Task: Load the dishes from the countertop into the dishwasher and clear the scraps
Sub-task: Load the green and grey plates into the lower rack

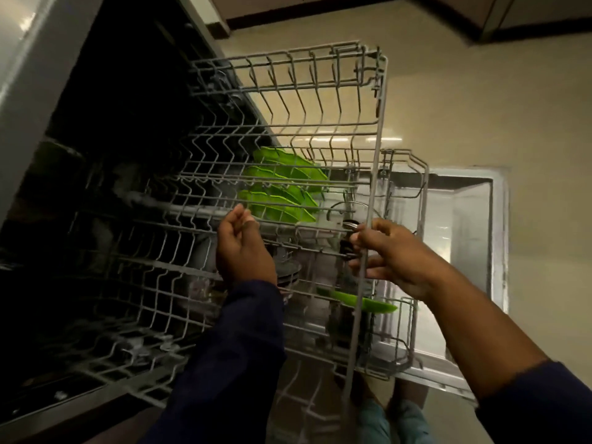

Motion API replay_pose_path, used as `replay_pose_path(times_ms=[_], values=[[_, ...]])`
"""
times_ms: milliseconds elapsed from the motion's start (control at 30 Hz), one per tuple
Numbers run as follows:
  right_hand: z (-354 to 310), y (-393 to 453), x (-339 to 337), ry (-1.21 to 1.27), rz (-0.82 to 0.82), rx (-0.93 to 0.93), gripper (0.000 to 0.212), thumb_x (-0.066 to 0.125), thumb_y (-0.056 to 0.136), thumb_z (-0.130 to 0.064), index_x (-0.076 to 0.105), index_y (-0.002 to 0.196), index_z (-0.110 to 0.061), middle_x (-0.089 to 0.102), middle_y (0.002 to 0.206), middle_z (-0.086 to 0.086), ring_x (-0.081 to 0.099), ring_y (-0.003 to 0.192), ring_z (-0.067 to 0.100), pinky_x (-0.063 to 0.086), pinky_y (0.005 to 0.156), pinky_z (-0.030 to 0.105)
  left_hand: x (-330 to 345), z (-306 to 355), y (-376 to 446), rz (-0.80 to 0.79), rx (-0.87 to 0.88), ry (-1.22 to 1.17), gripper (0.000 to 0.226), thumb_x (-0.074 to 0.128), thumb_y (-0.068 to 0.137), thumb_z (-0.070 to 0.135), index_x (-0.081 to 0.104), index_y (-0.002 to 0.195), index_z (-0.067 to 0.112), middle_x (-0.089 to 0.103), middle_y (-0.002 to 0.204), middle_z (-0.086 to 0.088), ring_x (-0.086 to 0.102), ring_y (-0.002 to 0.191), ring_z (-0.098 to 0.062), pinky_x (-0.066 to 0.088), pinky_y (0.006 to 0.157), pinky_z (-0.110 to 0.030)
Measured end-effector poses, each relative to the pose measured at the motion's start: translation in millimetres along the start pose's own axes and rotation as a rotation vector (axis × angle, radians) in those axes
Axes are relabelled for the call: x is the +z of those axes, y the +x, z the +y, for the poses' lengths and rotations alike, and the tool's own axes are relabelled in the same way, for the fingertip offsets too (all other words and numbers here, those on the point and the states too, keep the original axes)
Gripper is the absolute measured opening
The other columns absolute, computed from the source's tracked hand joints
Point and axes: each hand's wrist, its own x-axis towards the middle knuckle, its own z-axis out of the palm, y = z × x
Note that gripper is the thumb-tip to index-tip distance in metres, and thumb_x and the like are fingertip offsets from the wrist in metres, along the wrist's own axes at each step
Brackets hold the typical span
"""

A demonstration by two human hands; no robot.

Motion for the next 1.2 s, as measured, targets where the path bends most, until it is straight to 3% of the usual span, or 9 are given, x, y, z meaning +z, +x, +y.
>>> replay_pose_path(times_ms=[133, 267, 433, 600, 700, 833, 933, 1100, 1200], values=[[-0.6, -18.6, -24.0, 0.026, 0.053, 0.004, 0.004, 0.053, 0.091, -0.013, 0.051, 0.089, -0.016, 0.056, 0.078, 0.0, 0.061, 0.066, 0.021, 0.047, 0.087, 0.047, 8.4, -3.6, -10.7, -0.062, 0.005, -0.004, 0.024, 0.048, 0.092, 0.009, 0.055, 0.115, 0.007, 0.06, 0.111, -0.008, 0.056, 0.1, -0.014, 0.046, 0.087, -0.026], [-1.4, -30.6, -46.4, -0.006, 0.089, 0.005, 0.002, 0.051, 0.092, -0.015, 0.053, 0.092, -0.015, 0.056, 0.079, 0.001, 0.061, 0.07, 0.024, 0.043, 0.097, 0.054, 14.0, -9.4, -21.3, -0.08, 0.02, 0.022, 0.026, 0.048, 0.093, 0.009, 0.055, 0.117, 0.004, 0.056, 0.104, 0.001, 0.055, 0.094, -0.007, 0.044, 0.071, 0.0], [-1.3, -44.2, -66.7, 0.002, 0.114, 0.017, 0.006, 0.049, 0.092, -0.014, 0.055, 0.09, -0.015, 0.053, 0.078, 0.002, 0.059, 0.067, 0.023, 0.043, 0.096, 0.053, 16.7, -14.2, -38.7, -0.095, -0.002, 0.034, 0.026, 0.046, 0.093, 0.007, 0.055, 0.118, 0.002, 0.054, 0.104, 0.002, 0.051, 0.095, -0.006, 0.04, 0.067, 0.005], [-0.3, -58.1, -84.3, 0.043, 0.147, 0.025, 0.008, 0.049, 0.094, -0.016, 0.056, 0.091, -0.015, 0.053, 0.081, 0.004, 0.057, 0.066, 0.024, 0.051, 0.079, 0.043, 12.5, -12.9, -47.3, -0.088, 0.0, 0.088, 0.027, 0.047, 0.093, 0.009, 0.056, 0.118, 0.004, 0.055, 0.102, 0.004, 0.051, 0.093, -0.007, 0.039, 0.063, 0.006], [1.7, -65.2, -92.4, 0.04, 0.175, 0.027, 0.007, 0.049, 0.092, -0.014, 0.056, 0.091, -0.015, 0.052, 0.08, 0.004, 0.057, 0.069, 0.024, 0.052, 0.078, 0.041, 6.9, -10.9, -52.6, -0.087, -0.008, 0.108, 0.028, 0.046, 0.094, 0.01, 0.054, 0.12, 0.004, 0.055, 0.104, 0.002, 0.051, 0.096, -0.008, 0.038, 0.065, 0.005], [-0.2, -72.3, -96.7, 0.047, 0.191, 0.037, 0.01, 0.047, 0.092, -0.012, 0.056, 0.091, -0.015, 0.052, 0.078, 0.003, 0.057, 0.07, 0.024, 0.05, 0.081, 0.04, -0.5, -2.6, -60.4, -0.096, -0.02, 0.101, 0.029, 0.045, 0.094, 0.011, 0.053, 0.121, 0.005, 0.058, 0.118, -0.008, 0.053, 0.101, -0.013, 0.038, 0.073, -0.006], [-1.6, -75.2, -95.7, 0.028, 0.204, 0.039, 0.012, 0.046, 0.093, -0.013, 0.057, 0.09, -0.015, 0.056, 0.08, 0.004, 0.059, 0.071, 0.024, 0.05, 0.081, 0.04, -7.1, 3.3, -66.6, -0.091, -0.017, 0.089, 0.029, 0.045, 0.094, 0.009, 0.053, 0.122, 0.003, 0.058, 0.121, -0.011, 0.052, 0.1, -0.012, 0.038, 0.069, 0.001], [0.3, -82.5, -93.5, -0.093, 0.219, 0.049, 0.014, 0.048, 0.094, -0.026, 0.058, 0.1, -0.018, 0.063, 0.1, 0.006, 0.062, 0.089, 0.023, 0.048, 0.087, 0.041, -25.0, 10.0, -75.4, -0.066, -0.007, 0.115, 0.03, 0.045, 0.093, 0.008, 0.052, 0.121, 0.002, 0.059, 0.12, -0.015, 0.055, 0.103, -0.017, 0.037, 0.06, 0.007], [2.3, -82.9, -89.4, -0.247, 0.376, 0.027, 0.034, 0.054, 0.091, -0.037, 0.052, 0.117, -0.015, 0.057, 0.118, 0.008, 0.057, 0.106, 0.027, 0.045, 0.09, 0.043, -40.5, 14.1, -81.3, -0.05, -0.02, 0.127, 0.03, 0.046, 0.093, 0.01, 0.053, 0.122, 0.003, 0.059, 0.121, -0.016, 0.056, 0.11, -0.025, 0.038, 0.062, 0.002]])
